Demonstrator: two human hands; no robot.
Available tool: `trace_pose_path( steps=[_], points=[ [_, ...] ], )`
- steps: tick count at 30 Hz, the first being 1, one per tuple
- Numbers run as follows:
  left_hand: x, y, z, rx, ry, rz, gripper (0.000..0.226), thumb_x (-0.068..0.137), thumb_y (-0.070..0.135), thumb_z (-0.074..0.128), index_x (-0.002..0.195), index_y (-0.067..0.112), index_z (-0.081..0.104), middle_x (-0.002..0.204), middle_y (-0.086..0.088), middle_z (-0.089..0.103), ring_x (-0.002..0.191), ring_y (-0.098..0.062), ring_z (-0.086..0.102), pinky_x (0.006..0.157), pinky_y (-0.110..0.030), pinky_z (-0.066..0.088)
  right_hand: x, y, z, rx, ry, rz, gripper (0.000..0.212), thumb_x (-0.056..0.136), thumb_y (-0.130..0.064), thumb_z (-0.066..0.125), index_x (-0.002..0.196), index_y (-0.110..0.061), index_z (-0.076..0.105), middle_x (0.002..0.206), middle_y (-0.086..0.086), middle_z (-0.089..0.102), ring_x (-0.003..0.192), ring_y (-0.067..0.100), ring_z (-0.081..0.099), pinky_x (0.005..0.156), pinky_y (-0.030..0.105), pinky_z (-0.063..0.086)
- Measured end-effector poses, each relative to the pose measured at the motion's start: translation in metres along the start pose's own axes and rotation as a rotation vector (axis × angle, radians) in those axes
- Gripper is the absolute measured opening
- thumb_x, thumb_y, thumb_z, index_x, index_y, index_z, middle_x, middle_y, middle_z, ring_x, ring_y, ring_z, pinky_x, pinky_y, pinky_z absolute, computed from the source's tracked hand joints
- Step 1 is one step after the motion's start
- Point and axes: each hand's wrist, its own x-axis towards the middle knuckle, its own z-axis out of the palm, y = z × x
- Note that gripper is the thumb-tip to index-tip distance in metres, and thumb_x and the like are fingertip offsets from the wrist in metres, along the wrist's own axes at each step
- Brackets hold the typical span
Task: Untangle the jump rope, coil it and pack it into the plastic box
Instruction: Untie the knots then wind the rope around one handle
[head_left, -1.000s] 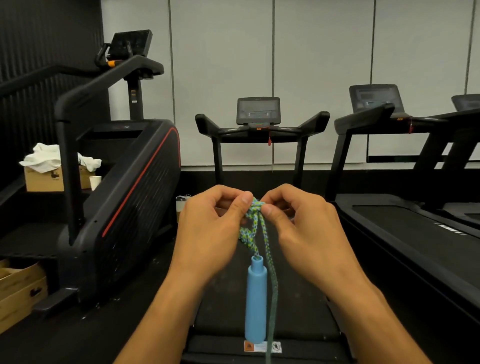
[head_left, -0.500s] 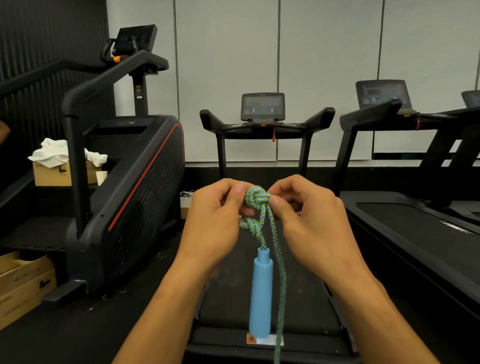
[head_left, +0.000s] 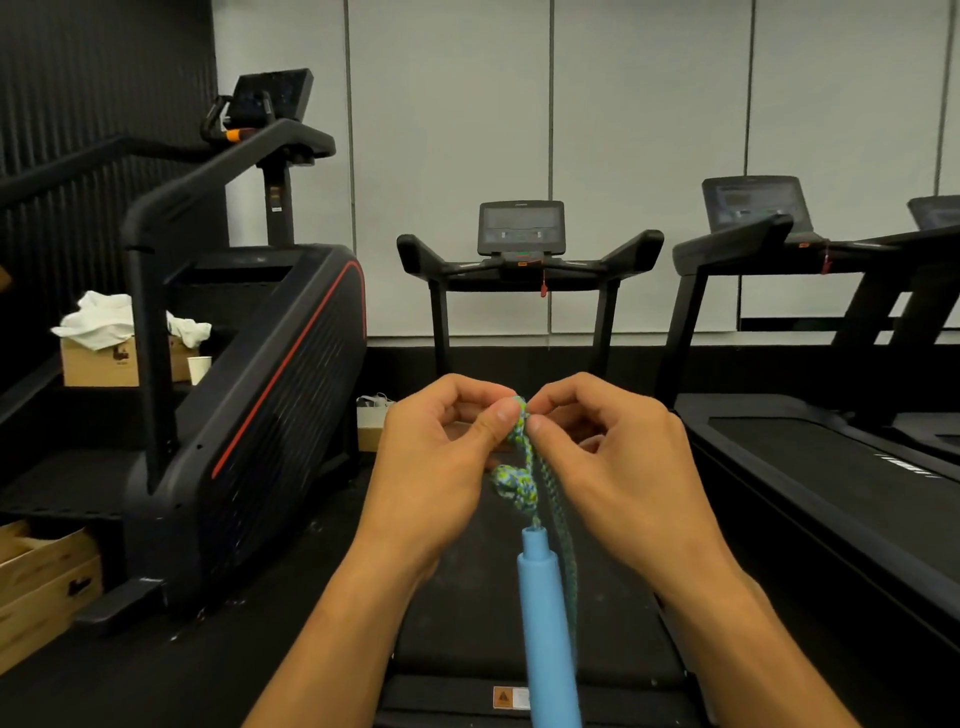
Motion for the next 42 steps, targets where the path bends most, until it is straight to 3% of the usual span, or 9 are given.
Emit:
trace_pose_path(
  steps=[6, 10, 19, 23, 29, 34, 39, 42],
  points=[
    [0.0, 0.0, -0.004, 0.014, 0.006, 0.022, 0.008, 0.089, 0.012, 0.069, 0.091, 0.015, 0.076, 0.073, 0.003, 0.073, 0.061, 0.0, 0.061, 0.057, -0.016, 0.049, 0.001, 0.003, 0.001, 0.122, -0.04, 0.096, 0.012, 0.082, -0.017, 0.075, 0.085, -0.028, 0.071, 0.077, -0.01, 0.071, 0.075, 0.006, 0.067, 0.065, 0.02, 0.054],
    [0.001, -0.001, -0.002, -0.014, 0.016, 0.007, 0.012, 0.092, 0.012, 0.065, 0.093, 0.014, 0.076, 0.08, -0.005, 0.075, 0.066, -0.009, 0.064, 0.058, -0.019, 0.05, 0.001, 0.0, 0.002, 0.158, -0.024, 0.098, 0.013, 0.08, -0.017, 0.078, 0.083, -0.028, 0.071, 0.08, -0.011, 0.073, 0.077, 0.005, 0.069, 0.069, 0.025, 0.058],
    [0.001, -0.002, 0.0, 0.019, -0.012, -0.04, 0.023, 0.098, 0.008, 0.057, 0.092, 0.019, 0.076, 0.08, -0.001, 0.074, 0.07, -0.009, 0.067, 0.064, -0.025, 0.053, -0.001, -0.001, -0.001, 0.078, -0.006, 0.055, 0.014, 0.082, -0.015, 0.075, 0.083, -0.029, 0.073, 0.074, -0.011, 0.072, 0.073, 0.001, 0.067, 0.063, 0.009, 0.048],
    [-0.001, 0.0, 0.003, 0.038, -0.024, -0.044, 0.021, 0.097, 0.01, 0.059, 0.094, 0.023, 0.076, 0.087, -0.003, 0.076, 0.079, -0.017, 0.071, 0.071, -0.034, 0.058, -0.001, -0.001, -0.001, 0.028, 0.013, 0.048, 0.011, 0.084, -0.019, 0.073, 0.086, -0.029, 0.071, 0.078, -0.011, 0.07, 0.076, 0.001, 0.066, 0.066, 0.012, 0.051],
    [-0.004, 0.003, 0.003, 0.072, -0.074, -0.007, 0.019, 0.089, 0.01, 0.068, 0.102, 0.024, 0.073, 0.093, -0.001, 0.077, 0.088, -0.015, 0.074, 0.073, -0.025, 0.057, -0.001, -0.004, 0.002, 0.031, 0.049, 0.055, 0.011, 0.087, -0.017, 0.07, 0.093, -0.026, 0.071, 0.085, -0.012, 0.068, 0.08, 0.003, 0.065, 0.07, 0.021, 0.055],
    [-0.003, 0.003, 0.003, 0.071, -0.086, 0.019, 0.019, 0.09, 0.006, 0.066, 0.103, 0.019, 0.072, 0.094, -0.005, 0.077, 0.089, -0.015, 0.075, 0.072, -0.021, 0.057, -0.003, -0.009, 0.005, -0.013, 0.077, 0.059, 0.016, 0.088, -0.016, 0.067, 0.1, -0.025, 0.072, 0.092, -0.012, 0.067, 0.083, -0.001, 0.061, 0.072, 0.008, 0.049],
    [-0.005, 0.006, 0.001, 0.073, -0.048, 0.039, 0.022, 0.087, 0.003, 0.069, 0.1, 0.02, 0.073, 0.089, -0.004, 0.077, 0.083, -0.015, 0.074, 0.071, -0.02, 0.057, -0.004, -0.013, 0.004, -0.17, 0.061, -0.018, 0.014, 0.091, -0.021, 0.065, 0.103, -0.024, 0.072, 0.095, -0.01, 0.067, 0.079, -0.001, 0.058, 0.07, 0.003, 0.044],
    [-0.005, 0.005, 0.001, 0.107, -0.035, 0.03, 0.021, 0.088, 0.007, 0.07, 0.1, 0.023, 0.074, 0.085, 0.0, 0.077, 0.078, -0.008, 0.072, 0.068, -0.019, 0.054, -0.004, -0.012, 0.004, -0.186, 0.048, -0.032, 0.013, 0.091, -0.02, 0.065, 0.102, -0.023, 0.071, 0.095, -0.01, 0.066, 0.08, -0.001, 0.058, 0.074, 0.006, 0.046]
  ],
)
